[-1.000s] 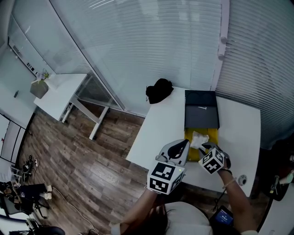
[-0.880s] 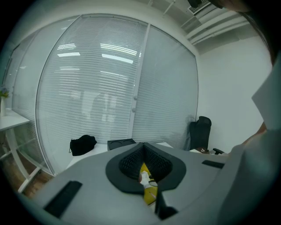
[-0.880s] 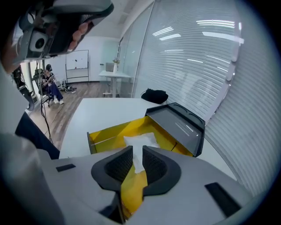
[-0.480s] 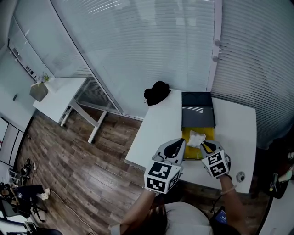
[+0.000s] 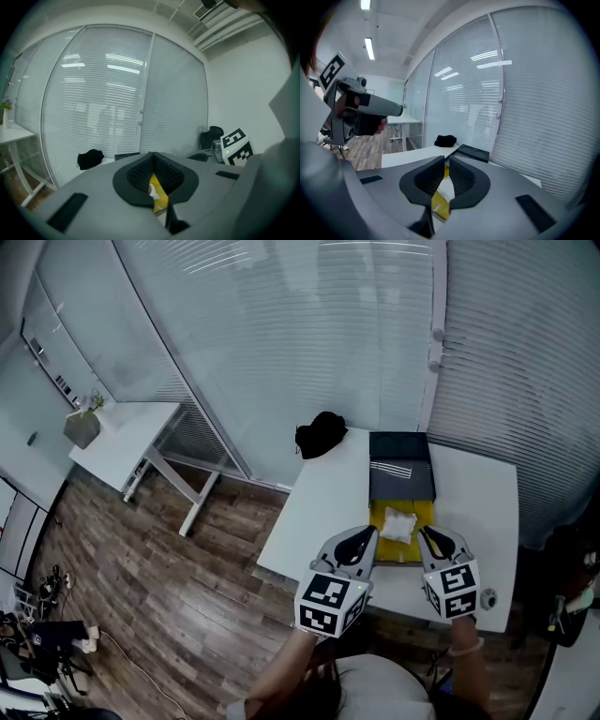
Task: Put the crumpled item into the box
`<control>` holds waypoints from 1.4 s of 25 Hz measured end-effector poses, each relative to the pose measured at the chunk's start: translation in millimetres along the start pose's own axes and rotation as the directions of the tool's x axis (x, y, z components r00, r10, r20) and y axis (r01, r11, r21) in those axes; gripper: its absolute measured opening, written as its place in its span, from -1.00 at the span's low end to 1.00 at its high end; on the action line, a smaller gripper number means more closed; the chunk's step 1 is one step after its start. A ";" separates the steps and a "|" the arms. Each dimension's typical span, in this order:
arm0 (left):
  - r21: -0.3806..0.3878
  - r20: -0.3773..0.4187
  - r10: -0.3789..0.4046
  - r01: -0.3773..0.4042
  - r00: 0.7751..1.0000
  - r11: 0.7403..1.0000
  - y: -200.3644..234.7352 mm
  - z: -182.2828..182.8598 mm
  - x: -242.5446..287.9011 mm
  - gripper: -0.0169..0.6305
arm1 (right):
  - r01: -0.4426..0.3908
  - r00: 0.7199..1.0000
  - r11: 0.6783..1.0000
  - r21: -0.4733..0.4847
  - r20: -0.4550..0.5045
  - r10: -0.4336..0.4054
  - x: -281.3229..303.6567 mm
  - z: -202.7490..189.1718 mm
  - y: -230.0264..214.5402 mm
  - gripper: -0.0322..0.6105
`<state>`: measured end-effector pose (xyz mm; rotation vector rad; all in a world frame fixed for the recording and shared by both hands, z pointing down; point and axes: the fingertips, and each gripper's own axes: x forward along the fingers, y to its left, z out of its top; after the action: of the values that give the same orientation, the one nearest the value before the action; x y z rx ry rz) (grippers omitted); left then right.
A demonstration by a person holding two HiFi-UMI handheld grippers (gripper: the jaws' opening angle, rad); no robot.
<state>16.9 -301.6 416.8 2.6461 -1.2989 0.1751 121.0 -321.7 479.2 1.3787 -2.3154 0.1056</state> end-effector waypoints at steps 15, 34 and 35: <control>0.020 0.038 0.001 -0.002 0.999 1.000 -24.7 9.6 -28.3 -0.90 | 0.030 0.984 0.998 0.047 0.174 -0.038 -79.7 45.8 17.7 -0.80; 0.042 0.074 0.015 -0.018 0.997 0.999 -63.5 17.5 -81.0 -0.90 | 0.076 0.952 0.995 0.069 0.290 -0.092 -158.9 61.9 43.7 -0.82; 0.043 0.075 0.015 -0.019 0.997 0.999 -65.6 17.3 -83.5 -0.90 | 0.076 0.951 0.995 0.070 0.294 -0.094 -162.0 61.8 44.8 -0.82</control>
<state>18.4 -201.8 376.6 2.7031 -1.3557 0.1091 128.0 -184.3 364.6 1.6175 -2.5054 -0.0664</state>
